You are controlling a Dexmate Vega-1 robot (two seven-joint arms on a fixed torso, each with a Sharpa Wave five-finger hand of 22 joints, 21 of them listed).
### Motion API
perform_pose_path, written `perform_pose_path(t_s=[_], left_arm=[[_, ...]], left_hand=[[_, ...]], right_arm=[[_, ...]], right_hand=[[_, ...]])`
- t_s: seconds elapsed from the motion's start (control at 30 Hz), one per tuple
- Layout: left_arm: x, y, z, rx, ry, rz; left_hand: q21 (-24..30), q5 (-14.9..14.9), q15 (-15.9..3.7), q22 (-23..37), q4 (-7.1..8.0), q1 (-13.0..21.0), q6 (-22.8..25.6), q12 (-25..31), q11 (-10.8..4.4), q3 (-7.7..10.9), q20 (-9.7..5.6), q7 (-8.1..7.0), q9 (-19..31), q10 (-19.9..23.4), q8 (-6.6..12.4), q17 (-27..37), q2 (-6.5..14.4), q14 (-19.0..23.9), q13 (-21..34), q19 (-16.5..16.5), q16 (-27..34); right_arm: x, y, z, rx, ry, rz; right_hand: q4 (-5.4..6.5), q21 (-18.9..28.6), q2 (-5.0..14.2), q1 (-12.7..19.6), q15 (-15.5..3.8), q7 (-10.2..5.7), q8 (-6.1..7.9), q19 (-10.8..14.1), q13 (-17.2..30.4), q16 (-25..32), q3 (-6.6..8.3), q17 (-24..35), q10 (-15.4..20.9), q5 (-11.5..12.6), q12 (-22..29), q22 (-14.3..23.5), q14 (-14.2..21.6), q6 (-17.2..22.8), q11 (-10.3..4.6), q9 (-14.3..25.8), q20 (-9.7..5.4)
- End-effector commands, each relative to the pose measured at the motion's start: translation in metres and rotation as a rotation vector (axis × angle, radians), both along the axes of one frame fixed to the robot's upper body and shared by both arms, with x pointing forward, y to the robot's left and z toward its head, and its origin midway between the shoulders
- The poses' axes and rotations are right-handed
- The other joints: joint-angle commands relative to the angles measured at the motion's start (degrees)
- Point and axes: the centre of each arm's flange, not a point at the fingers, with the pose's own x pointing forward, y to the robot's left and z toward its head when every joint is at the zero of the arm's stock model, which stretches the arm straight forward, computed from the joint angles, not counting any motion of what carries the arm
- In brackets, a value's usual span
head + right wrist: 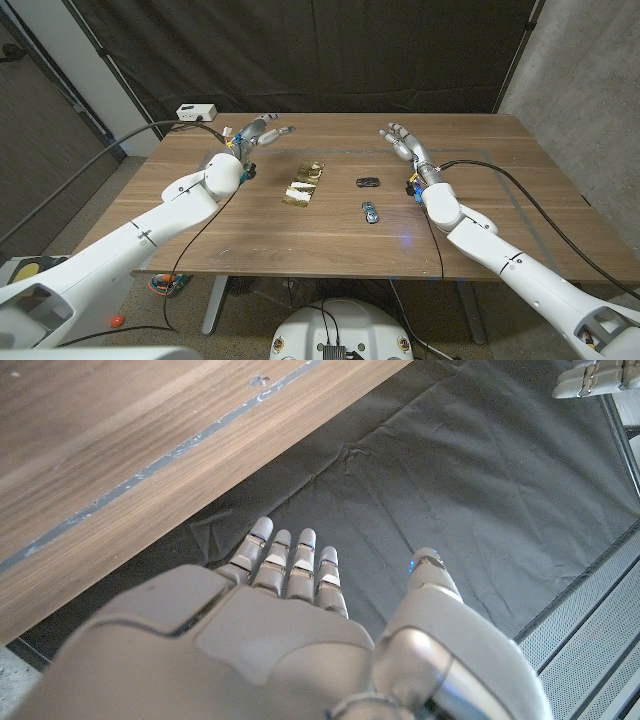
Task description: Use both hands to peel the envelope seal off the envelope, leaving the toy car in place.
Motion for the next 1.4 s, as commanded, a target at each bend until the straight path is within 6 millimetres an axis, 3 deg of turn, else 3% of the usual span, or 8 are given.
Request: perform_pose_path(t_s=[0.03,0.33,0.63,0.83,0.97,1.1,1.27,1.4], left_arm=[[-0.024,-0.010,0.023,0.251,0.083,-0.006],[-0.037,-0.017,0.027,0.403,0.162,-0.020],[-0.044,-0.016,0.021,0.540,0.261,0.007],[-0.047,-0.020,0.020,0.631,0.272,0.054],[-0.047,-0.021,0.019,0.668,0.279,0.069],[-0.045,-0.022,0.018,0.708,0.292,0.088],[-0.039,-0.024,0.018,0.750,0.321,0.093],[-0.036,-0.026,0.018,0.781,0.343,0.095]], left_hand=[[-0.2,0.4,0.85,0.2,-0.31,1.1,1.4,-0.3,0.49,0.24,0.65,-0.28,0.3,-1.0,0.15,0.2,0.3,-3.9,0.3,-13.9,0.0],[0.9,0.5,0.07,0.1,-0.54,3.1,1.5,0.7,-0.10,0.53,-0.08,0.06,0.3,1.9,-0.52,0.3,0.8,-1.0,0.5,-10.0,1.6],[-1.2,0.4,2.63,0.0,-0.48,5.8,3.9,-1.3,1.92,0.94,2.17,-0.51,0.5,-2.5,-0.51,0.2,2.0,-6.4,0.8,-13.8,0.0],[-1.3,0.3,3.00,0.0,-0.41,6.4,3.5,-1.8,1.99,0.78,2.08,-0.51,0.7,-3.4,-0.98,0.1,2.0,-7.2,0.9,-13.1,0.0],[-0.9,0.3,2.29,0.0,-0.35,7.2,2.7,-1.0,1.42,0.50,2.06,-0.16,0.8,-1.3,-1.76,-0.1,2.0,-4.7,0.9,-11.0,1.2],[0.2,0.2,0.29,-0.1,-0.33,8.5,3.4,0.4,-0.06,0.13,1.27,0.18,0.8,2.9,-2.23,-0.1,1.9,2.3,0.9,-6.4,3.5],[1.5,0.1,-4.10,-0.4,-0.43,10.1,5.2,2.2,-3.87,-0.57,-0.69,-0.01,0.7,10.0,-2.51,-0.4,1.2,9.9,0.4,0.0,5.5],[1.9,0.1,-4.41,-0.4,-0.40,10.6,5.2,2.1,-4.02,-0.67,-1.31,0.27,0.7,10.7,-2.79,-0.5,1.1,11.1,0.1,2.1,5.6]], right_arm=[[-0.007,0.012,-0.005,0.007,-0.007,0.025],[-0.018,0.016,-0.018,0.024,-0.005,0.030],[-0.032,0.022,-0.027,0.035,-0.006,0.026],[-0.039,0.026,-0.029,0.037,-0.010,0.018],[-0.041,0.028,-0.031,0.041,-0.013,0.015],[-0.043,0.031,-0.031,0.042,-0.017,0.013],[-0.045,0.033,-0.032,0.046,-0.017,0.011],[-0.047,0.034,-0.033,0.051,-0.020,0.011]], right_hand=[[-0.05,-0.1,-0.03,0.1,0.08,0.00,0.40,0.1,0.0,0.5,0.21,0.1,0.5,0.2,0.2,0.3,0.5,0.7,-0.11,0.1,0.47],[0.04,-0.3,-0.04,-0.1,0.16,-0.06,0.38,0.2,0.0,0.6,0.20,0.1,0.8,0.1,0.3,0.3,0.8,1.1,-0.14,0.1,0.49],[0.11,-0.4,-0.08,-0.4,0.09,-0.04,0.38,0.3,0.0,0.6,0.16,0.2,1.3,0.1,0.4,0.3,1.0,1.4,-0.17,0.1,0.54],[0.13,-0.5,-0.08,-0.5,0.21,-0.05,0.32,0.3,0.0,0.6,0.18,0.2,1.4,0.0,0.4,0.3,1.2,1.4,-0.17,0.1,0.59],[0.15,-0.5,-0.07,-0.6,0.20,-0.08,0.33,0.4,0.0,0.6,0.19,0.2,1.5,0.0,0.4,0.3,1.2,1.6,-0.06,0.1,0.58],[0.15,-0.6,-0.07,-0.6,0.23,-0.04,0.30,0.5,0.0,0.6,0.20,0.2,1.5,0.0,0.4,0.3,1.3,1.6,-0.20,0.1,0.59],[0.15,-0.6,-0.06,-0.7,0.29,-0.02,0.26,0.5,0.0,0.6,0.23,0.2,1.7,0.0,0.4,0.4,1.4,1.7,0.04,0.1,0.61],[0.16,-0.6,-0.02,-0.7,0.33,-0.09,0.25,0.6,0.0,0.6,0.25,0.2,1.7,0.0,0.4,0.4,1.5,1.7,0.03,0.1,0.64]])
